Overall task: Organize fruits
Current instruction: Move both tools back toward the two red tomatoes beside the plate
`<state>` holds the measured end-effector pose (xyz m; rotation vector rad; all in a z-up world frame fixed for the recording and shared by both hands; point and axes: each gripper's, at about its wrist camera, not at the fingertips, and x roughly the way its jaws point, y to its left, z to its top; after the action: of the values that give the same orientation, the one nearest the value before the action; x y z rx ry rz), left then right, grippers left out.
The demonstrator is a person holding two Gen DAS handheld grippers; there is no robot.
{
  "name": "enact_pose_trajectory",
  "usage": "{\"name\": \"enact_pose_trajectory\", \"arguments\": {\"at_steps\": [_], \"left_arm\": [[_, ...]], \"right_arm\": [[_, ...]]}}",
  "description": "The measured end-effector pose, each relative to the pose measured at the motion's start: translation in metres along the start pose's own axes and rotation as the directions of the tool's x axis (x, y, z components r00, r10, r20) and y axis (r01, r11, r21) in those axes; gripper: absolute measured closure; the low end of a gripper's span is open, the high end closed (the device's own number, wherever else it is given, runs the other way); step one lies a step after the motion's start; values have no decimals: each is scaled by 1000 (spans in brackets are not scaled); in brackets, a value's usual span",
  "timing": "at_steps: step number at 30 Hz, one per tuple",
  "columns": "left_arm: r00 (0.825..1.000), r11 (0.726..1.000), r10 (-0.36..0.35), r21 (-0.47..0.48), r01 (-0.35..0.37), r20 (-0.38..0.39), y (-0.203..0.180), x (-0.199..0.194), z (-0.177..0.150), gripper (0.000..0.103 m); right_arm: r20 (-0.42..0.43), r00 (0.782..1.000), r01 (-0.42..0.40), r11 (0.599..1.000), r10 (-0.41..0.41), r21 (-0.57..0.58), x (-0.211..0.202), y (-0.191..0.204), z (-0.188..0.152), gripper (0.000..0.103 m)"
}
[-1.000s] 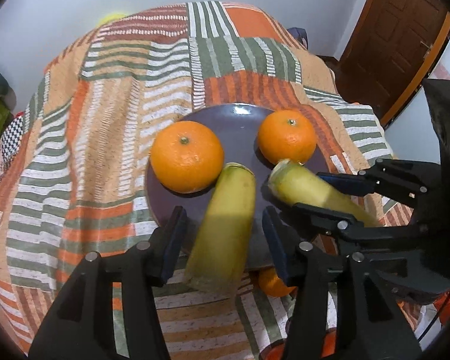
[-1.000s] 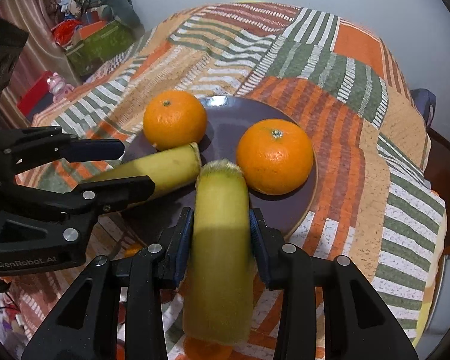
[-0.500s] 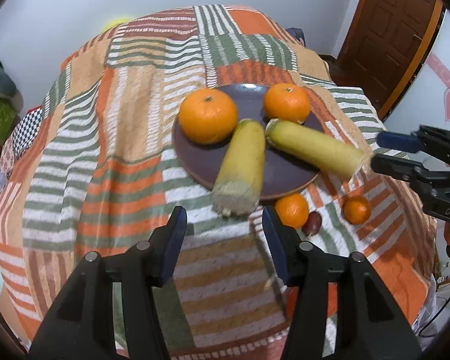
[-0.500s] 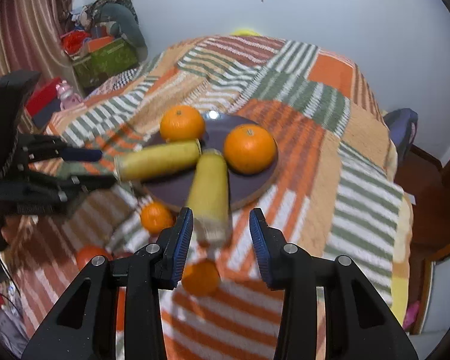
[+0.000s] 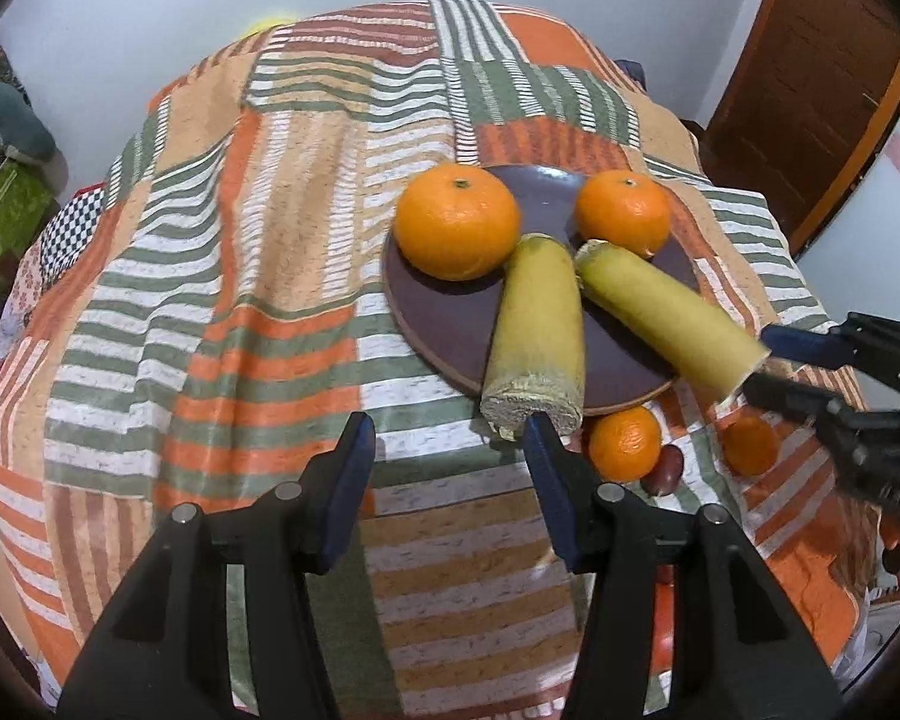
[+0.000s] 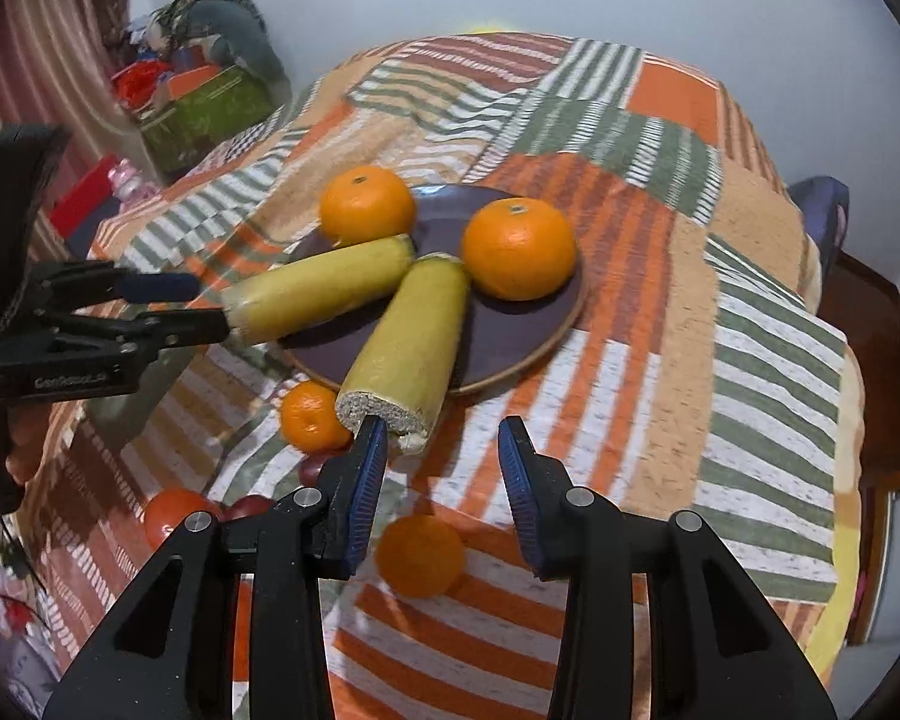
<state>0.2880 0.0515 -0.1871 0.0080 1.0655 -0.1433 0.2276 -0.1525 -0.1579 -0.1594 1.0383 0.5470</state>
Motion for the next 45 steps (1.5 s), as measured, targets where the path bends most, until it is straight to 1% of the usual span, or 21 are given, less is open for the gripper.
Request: {"name": "enact_pose_trajectory", "arguments": {"at_steps": [6,9,13,21,26,27,30,32,35,38,42,45], "left_arm": [[1000,999,-30,28,30,-3,-18,7,4,51],[999,999,-37,37,37,-9,-25,12,6,51],[999,999,-32,35,33,-4,-26,10,4,51],[1000,1000,-7,10,7,16,-14,-16,-12,51],[1000,1000,-6,3,6,30,-15,-35,-23,51],[999,1000,-6,8,6,35,-17,-39,-26,51],[999,1000,-4,19,4,46,-24,-53,-36,49],[998,1000,-8,17,7,57,-28,-62,-43,44],[998,1000,-22,15,21,66,-31,-75,-54,39],[998,999,-26,23,25,63,-35,-85,-67,35],[998,999,-23,27,21,57,-37,-92,-82,33],[999,999,-27,22,26,39,-36,-92,-92,33]], "right_arm": [[-3,999,-40,999,40,1,8,9,2,67],[0,999,-36,999,36,-1,11,13,4,67],[3,999,-38,999,38,6,11,14,4,67],[37,999,-17,999,15,51,-12,4,-2,67],[54,998,-19,998,16,56,-31,11,-14,67],[59,998,-25,998,21,59,-35,12,-16,65],[79,996,-41,996,34,77,-45,19,-26,57],[85,995,-56,995,48,87,-50,24,-32,57],[81,994,-79,992,71,97,-54,31,-39,55],[75,995,-76,993,69,93,-54,39,-47,52],[52,996,-81,993,76,90,-49,48,-56,52],[31,996,-83,993,81,88,-42,55,-63,52]]}}
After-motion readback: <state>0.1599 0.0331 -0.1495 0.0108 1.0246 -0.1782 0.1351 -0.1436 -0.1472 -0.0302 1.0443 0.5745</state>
